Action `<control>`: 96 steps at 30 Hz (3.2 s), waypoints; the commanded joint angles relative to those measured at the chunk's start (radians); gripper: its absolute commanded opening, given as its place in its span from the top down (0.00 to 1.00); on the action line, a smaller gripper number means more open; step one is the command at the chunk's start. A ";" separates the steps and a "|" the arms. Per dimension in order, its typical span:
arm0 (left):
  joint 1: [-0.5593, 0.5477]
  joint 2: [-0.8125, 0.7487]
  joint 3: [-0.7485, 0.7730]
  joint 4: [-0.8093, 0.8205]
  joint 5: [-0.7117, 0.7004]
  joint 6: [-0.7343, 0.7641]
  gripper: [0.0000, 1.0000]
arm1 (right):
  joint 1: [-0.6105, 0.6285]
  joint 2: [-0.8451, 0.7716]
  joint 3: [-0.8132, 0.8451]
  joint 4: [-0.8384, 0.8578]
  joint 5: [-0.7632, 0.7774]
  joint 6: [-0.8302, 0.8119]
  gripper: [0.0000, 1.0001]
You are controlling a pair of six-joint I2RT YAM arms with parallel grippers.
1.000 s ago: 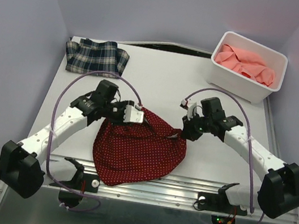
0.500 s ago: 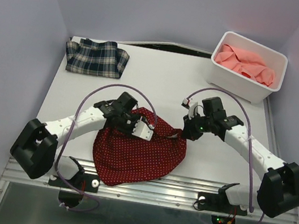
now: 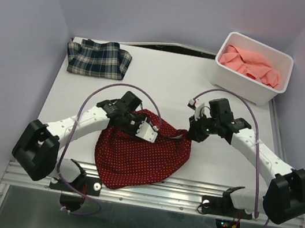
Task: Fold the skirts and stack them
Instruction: Flatten the skirt out
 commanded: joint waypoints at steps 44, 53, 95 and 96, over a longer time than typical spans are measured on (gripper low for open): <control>0.060 0.153 0.144 0.084 -0.023 -0.107 0.50 | -0.057 -0.007 0.083 0.046 -0.112 0.016 0.99; 0.057 0.242 0.158 0.090 -0.072 -0.103 0.58 | -0.057 -0.022 0.063 0.046 -0.095 0.022 0.99; 0.410 -0.083 0.717 0.318 0.456 -1.122 1.00 | -0.248 0.152 0.931 0.200 -0.071 0.288 0.99; 0.338 -0.094 0.714 0.269 0.443 -1.047 1.00 | -0.214 0.157 0.940 0.175 -0.072 0.253 0.99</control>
